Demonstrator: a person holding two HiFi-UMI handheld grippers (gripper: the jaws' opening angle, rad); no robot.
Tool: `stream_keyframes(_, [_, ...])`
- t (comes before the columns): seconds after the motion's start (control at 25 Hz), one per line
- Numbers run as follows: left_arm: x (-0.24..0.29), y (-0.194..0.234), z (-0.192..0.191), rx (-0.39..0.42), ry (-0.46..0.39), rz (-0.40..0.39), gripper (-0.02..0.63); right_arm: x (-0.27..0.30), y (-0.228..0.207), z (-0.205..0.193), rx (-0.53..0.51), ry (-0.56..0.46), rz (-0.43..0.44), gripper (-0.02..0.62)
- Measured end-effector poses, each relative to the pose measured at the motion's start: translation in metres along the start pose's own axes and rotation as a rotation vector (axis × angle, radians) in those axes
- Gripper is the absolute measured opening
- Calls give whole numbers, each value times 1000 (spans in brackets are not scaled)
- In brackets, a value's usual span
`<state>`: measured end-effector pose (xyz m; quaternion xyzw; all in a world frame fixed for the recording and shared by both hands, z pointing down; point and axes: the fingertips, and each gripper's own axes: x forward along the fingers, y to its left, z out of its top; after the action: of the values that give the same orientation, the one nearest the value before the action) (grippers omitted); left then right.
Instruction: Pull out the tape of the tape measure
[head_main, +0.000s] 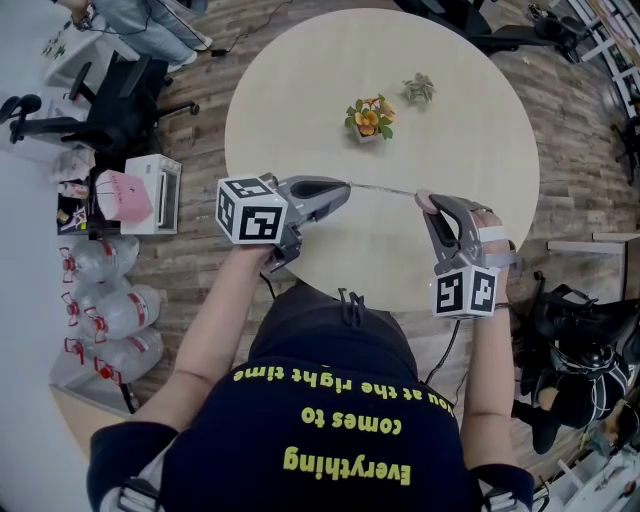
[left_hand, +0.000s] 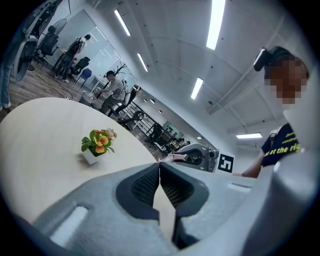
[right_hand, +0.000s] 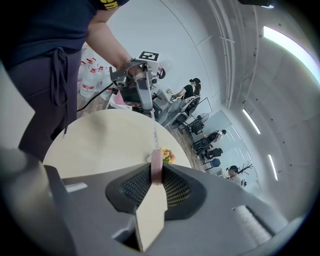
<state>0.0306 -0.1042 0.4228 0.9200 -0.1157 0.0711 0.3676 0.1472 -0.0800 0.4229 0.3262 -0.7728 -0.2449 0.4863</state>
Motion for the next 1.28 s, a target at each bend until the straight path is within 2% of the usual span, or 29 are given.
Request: stream_keyframes(1.28, [21, -29, -10, 22, 37, -65, 6, 4, 15, 42, -15, -76, 14, 83])
